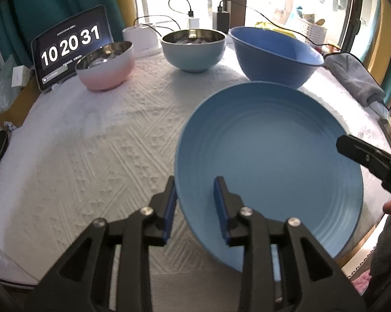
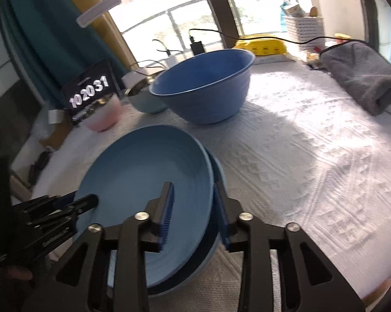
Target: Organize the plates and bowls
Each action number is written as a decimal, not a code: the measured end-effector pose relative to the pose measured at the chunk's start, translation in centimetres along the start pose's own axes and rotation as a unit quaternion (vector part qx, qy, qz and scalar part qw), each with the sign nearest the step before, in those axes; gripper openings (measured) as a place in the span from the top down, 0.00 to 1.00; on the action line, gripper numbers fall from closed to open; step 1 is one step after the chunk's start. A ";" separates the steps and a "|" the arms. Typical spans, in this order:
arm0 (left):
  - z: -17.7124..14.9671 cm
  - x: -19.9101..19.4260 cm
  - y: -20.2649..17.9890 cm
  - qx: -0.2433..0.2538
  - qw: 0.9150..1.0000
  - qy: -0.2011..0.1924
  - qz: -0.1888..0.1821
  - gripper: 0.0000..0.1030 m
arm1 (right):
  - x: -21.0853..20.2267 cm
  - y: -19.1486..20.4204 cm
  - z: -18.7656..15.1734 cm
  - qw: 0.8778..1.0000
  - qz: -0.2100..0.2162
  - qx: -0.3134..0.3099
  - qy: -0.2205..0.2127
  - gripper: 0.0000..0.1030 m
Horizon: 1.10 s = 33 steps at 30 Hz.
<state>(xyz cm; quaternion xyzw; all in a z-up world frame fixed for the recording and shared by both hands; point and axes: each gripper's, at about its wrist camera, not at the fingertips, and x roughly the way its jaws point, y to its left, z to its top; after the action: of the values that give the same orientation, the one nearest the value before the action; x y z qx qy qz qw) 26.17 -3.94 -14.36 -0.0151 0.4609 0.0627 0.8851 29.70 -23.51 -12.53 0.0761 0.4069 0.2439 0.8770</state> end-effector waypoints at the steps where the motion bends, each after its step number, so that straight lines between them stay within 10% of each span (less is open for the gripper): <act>1: 0.0 0.0 0.0 -0.002 1.000 0.000 0.003 0.65 | 0.0 0.0 0.0 1.000 0.007 -0.003 0.000 0.57; 10: 0.0 0.7 0.6 -0.026 0.999 0.014 0.018 0.57 | -1.8 0.5 0.4 0.999 0.007 -0.040 -0.028 0.30; 19: 1.1 0.3 -0.3 -0.025 0.999 -0.008 0.022 0.57 | -3.4 -5.7 1.2 0.986 -0.115 -0.062 -0.098 0.25; 33: 3.6 0.7 -2.4 -0.015 0.999 -0.023 0.025 0.56 | -3.7 -15.0 2.4 0.982 -0.161 -0.080 -0.051 0.25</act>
<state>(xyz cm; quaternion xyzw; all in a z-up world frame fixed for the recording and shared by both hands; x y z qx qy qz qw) 29.76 -5.94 -12.96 -0.0150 0.4400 0.0922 0.8931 34.98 -38.18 -13.46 -0.0487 0.3475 0.1268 0.9278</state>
